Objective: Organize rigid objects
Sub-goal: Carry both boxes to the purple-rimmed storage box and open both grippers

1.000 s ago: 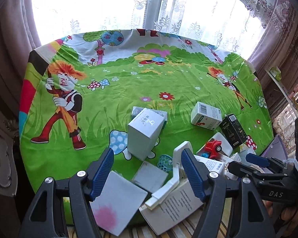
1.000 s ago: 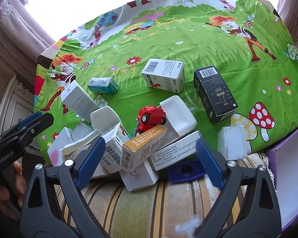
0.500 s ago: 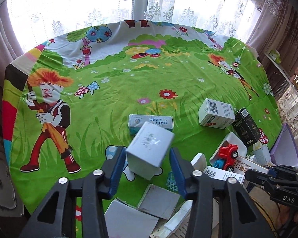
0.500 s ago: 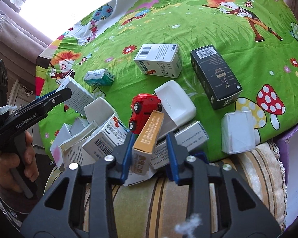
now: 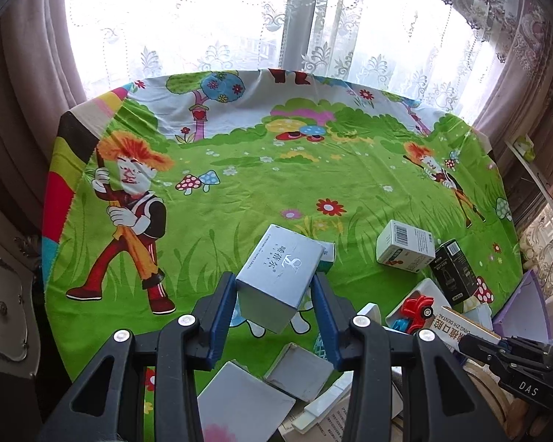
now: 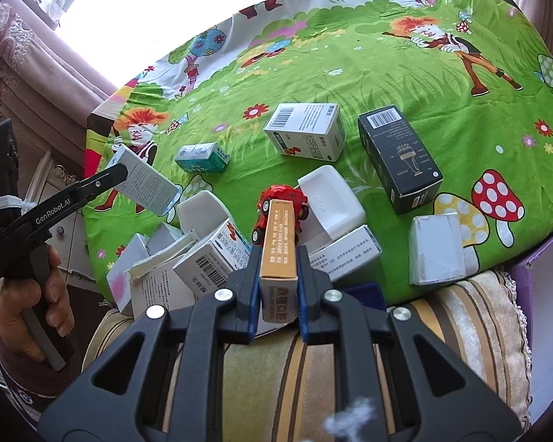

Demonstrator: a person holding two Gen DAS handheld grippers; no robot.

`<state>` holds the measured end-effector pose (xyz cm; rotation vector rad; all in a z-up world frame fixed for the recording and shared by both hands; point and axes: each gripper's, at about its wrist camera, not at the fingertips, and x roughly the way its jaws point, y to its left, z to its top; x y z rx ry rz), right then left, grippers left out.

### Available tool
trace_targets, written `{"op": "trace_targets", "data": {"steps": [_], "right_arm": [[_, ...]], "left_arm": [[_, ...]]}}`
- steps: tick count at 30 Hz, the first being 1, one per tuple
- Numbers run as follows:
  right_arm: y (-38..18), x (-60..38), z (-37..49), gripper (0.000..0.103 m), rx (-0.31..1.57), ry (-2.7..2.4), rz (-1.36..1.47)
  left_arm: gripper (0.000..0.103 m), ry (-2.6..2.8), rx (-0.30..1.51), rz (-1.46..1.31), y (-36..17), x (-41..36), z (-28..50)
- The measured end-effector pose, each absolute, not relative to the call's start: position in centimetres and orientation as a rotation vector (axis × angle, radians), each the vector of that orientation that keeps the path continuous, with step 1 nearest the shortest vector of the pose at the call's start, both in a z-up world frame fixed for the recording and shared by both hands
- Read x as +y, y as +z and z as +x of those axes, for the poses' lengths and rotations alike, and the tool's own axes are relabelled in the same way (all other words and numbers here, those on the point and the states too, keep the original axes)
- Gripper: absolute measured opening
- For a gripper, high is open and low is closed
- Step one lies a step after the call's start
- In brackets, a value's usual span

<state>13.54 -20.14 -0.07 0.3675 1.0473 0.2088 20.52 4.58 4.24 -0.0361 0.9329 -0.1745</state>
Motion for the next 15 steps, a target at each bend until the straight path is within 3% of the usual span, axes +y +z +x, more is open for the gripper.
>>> {"op": "trace_targets", "data": {"steps": [15], "right_arm": [[3.0,-21.9,10.0,0.020,0.949,0.140,0.216]], "left_arm": [[0.043,-0.280,0.831,-0.121,9.1,1.0,15.3]]}}
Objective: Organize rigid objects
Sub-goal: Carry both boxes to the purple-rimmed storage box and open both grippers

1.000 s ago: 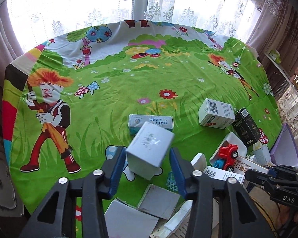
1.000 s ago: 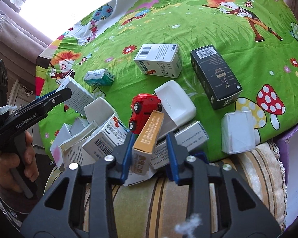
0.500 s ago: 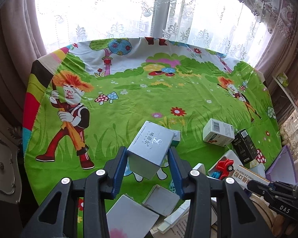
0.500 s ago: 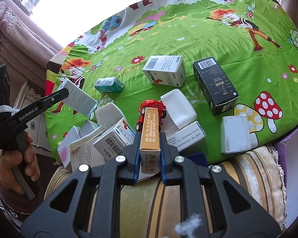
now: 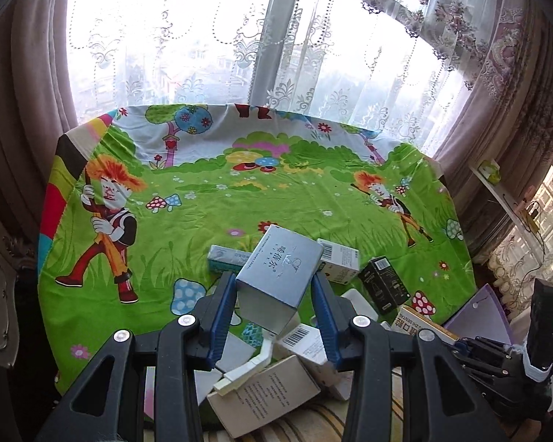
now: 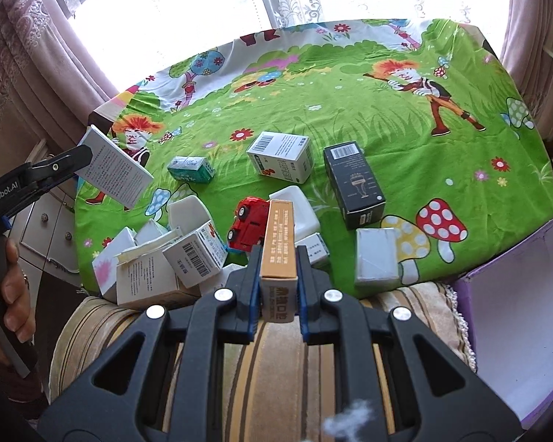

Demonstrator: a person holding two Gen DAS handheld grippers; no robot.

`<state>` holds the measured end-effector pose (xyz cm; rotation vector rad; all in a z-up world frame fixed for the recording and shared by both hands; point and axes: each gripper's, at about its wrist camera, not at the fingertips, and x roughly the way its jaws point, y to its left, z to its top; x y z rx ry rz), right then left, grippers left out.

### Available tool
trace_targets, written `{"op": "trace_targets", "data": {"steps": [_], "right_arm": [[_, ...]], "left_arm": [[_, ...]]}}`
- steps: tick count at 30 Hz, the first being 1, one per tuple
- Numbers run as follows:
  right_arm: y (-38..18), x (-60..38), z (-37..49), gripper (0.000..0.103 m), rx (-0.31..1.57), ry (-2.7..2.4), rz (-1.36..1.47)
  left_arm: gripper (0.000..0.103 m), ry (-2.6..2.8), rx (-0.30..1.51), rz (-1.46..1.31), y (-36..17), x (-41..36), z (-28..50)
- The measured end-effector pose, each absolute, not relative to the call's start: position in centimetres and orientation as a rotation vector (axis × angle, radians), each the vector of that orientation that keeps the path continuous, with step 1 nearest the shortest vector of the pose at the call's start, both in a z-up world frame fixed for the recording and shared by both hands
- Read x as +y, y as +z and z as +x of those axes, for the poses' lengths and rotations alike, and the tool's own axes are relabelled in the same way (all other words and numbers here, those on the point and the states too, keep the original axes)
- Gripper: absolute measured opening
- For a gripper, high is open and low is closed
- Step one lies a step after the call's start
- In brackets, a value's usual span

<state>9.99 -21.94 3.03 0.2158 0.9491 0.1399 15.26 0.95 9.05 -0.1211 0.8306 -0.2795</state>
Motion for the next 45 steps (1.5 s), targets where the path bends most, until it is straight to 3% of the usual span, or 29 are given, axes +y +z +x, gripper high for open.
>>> {"op": "trace_targets", "data": {"steps": [30,45], "right_arm": [[3.0,-39.5,1.0,0.020,0.890,-0.167,0.239],[2.5,-43.1,-0.7,0.020,0.882,-0.263,0.258]], "left_arm": [[0.043,-0.757,1.047,-0.175,5.1,-21.6,8.9],[0.045,-0.872,1.137,-0.146,2.3,-27.8,7.4]]}}
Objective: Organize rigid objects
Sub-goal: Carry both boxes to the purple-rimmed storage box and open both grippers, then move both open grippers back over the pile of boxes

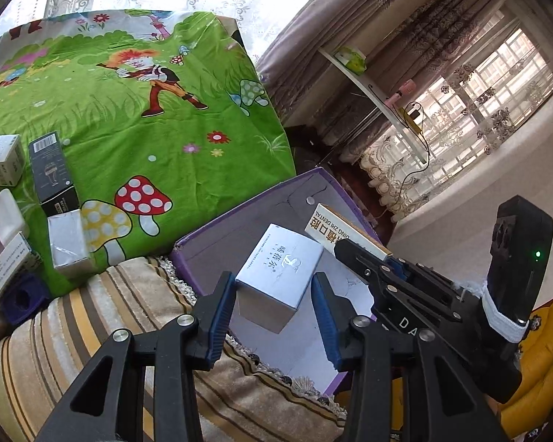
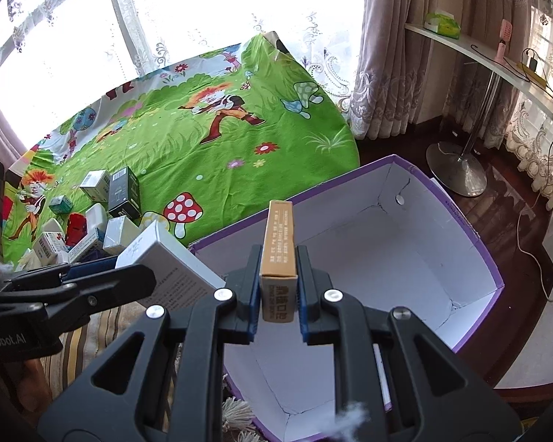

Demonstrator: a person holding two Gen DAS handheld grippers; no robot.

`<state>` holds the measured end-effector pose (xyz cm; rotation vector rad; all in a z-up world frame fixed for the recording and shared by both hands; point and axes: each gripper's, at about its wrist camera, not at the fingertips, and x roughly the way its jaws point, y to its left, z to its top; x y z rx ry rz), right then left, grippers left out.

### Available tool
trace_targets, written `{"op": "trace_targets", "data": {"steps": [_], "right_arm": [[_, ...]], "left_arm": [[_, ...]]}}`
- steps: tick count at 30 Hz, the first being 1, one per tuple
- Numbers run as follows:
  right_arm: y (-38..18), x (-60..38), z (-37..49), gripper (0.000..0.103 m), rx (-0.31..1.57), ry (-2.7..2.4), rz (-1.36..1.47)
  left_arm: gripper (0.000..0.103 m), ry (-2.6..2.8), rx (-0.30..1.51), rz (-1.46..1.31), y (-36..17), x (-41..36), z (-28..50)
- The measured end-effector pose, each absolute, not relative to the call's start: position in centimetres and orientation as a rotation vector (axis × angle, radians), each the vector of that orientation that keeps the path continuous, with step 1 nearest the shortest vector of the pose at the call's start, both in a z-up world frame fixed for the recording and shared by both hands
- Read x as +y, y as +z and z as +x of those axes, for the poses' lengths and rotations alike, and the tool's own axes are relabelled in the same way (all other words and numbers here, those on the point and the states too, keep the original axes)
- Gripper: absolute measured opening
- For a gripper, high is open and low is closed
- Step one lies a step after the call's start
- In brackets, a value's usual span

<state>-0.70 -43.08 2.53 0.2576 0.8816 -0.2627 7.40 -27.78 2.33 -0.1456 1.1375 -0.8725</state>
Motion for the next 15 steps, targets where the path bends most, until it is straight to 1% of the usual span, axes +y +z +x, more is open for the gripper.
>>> {"op": "trace_targets", "data": {"steps": [1,3,5,6,7,8,9,12,13,15], "right_arm": [[2.4,-43.1,-0.6,0.020,0.885,-0.268,0.259],[2.4,-43.2,-0.5,0.021,0.891,-0.266,0.261],[2.4,-43.2,-0.5,0.025,0.882,-0.254,0.257],[2.4,-43.1,-0.6,0.034,0.874,-0.255,0.253],[2.4,-43.0,-0.6,0.048,0.862,-0.254,0.248],[2.6,-43.0,-0.7,0.057,0.849,-0.258,0.241],[2.8,-42.9,-0.8,0.070,0.830,-0.262,0.232],[3.3,-42.6,-1.0,0.073,0.790,-0.249,0.203],[3.5,-42.4,-1.0,0.077,0.784,-0.249,0.192],[3.7,-42.3,-1.1,0.081,0.762,-0.249,0.185]], "left_arm": [[0.047,-0.877,1.144,-0.148,2.2,-27.9,7.5],[0.055,-0.881,1.152,-0.155,2.1,-28.0,7.6],[0.067,-0.881,1.151,-0.168,2.2,-27.8,7.6],[0.068,-0.882,1.150,-0.177,2.2,-27.6,7.6],[0.068,-0.884,1.149,-0.185,2.3,-27.5,7.6],[0.068,-0.883,1.147,-0.193,2.3,-27.3,7.5],[0.068,-0.879,1.145,-0.198,2.4,-27.1,7.5],[0.068,-0.875,1.131,-0.209,2.5,-26.5,7.3],[0.068,-0.872,1.117,-0.213,2.7,-26.2,7.2],[0.068,-0.869,1.078,-0.213,3.1,-25.7,7.0]]}}
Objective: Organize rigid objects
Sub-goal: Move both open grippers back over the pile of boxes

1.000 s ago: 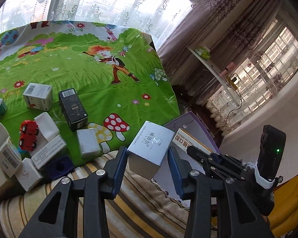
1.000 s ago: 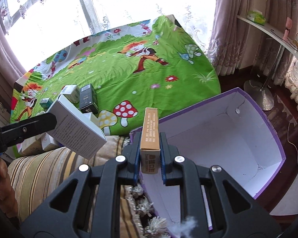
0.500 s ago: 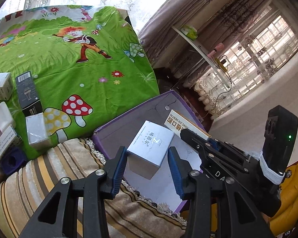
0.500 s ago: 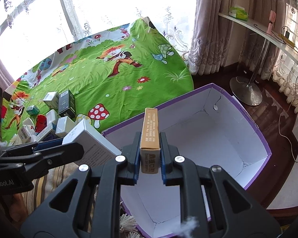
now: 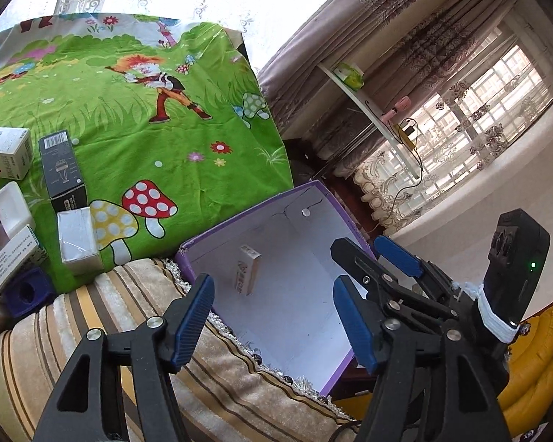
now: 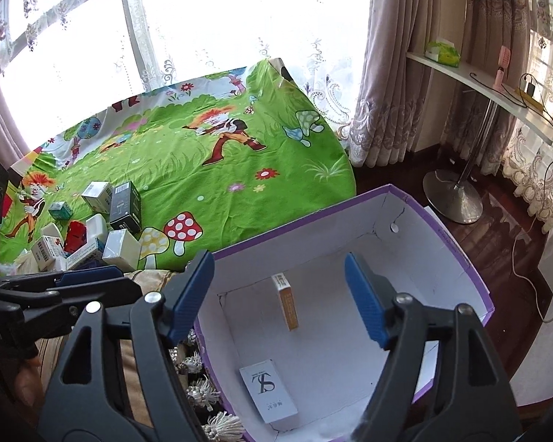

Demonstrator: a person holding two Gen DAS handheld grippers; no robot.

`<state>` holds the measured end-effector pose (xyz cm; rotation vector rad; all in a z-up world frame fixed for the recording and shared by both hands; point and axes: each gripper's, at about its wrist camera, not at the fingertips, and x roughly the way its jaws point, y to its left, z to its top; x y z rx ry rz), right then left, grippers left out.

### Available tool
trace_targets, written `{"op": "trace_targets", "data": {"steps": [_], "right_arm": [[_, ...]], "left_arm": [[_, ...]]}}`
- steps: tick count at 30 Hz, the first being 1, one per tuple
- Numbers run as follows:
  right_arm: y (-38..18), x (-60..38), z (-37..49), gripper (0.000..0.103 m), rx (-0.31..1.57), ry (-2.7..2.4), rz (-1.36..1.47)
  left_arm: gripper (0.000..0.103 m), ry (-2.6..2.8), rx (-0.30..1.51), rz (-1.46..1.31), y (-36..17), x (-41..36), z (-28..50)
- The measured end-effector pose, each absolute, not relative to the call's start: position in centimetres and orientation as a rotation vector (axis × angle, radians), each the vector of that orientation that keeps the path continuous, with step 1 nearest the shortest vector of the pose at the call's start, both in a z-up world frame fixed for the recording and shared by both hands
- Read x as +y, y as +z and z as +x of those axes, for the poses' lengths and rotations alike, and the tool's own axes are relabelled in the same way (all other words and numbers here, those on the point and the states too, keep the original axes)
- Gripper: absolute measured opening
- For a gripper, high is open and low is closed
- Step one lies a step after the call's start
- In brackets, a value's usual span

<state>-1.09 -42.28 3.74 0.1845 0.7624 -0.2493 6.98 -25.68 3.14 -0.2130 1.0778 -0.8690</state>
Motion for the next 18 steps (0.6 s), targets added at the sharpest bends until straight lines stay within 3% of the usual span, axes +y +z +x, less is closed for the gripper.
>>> {"op": "trace_targets", "data": {"steps": [18], "right_arm": [[4.5,-39.3,-0.2,0.082,0.782,-0.123,0.163]], "left_arm": [[0.068,-0.739,0.984,-0.197,3.8,-17.9,5.1]]}}
